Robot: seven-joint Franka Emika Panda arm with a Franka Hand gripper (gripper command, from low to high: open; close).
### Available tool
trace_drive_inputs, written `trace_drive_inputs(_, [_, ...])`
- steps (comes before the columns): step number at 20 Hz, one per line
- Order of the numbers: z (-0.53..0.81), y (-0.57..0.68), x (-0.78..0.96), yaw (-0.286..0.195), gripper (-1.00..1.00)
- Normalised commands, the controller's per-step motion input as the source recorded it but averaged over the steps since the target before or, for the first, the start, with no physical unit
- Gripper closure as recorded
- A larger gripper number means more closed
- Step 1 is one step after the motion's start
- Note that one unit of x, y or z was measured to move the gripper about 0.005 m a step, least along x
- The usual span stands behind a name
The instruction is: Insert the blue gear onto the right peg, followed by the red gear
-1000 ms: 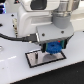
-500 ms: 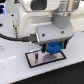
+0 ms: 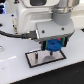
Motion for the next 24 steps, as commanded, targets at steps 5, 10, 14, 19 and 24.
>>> trace_drive_inputs(5, [-0.11, -0.03, 0.29, 0.000, 1.00])
trace_drive_inputs(10, [-0.01, -0.03, 0.29, 0.000, 1.00])
trace_drive_inputs(14, [0.22, -0.02, 0.41, 0.000, 1.00])
trace_drive_inputs(19, [0.46, 0.01, 0.43, 0.000, 1.00])
trace_drive_inputs(24, [0.03, -0.05, 0.25, 0.000, 1.00])
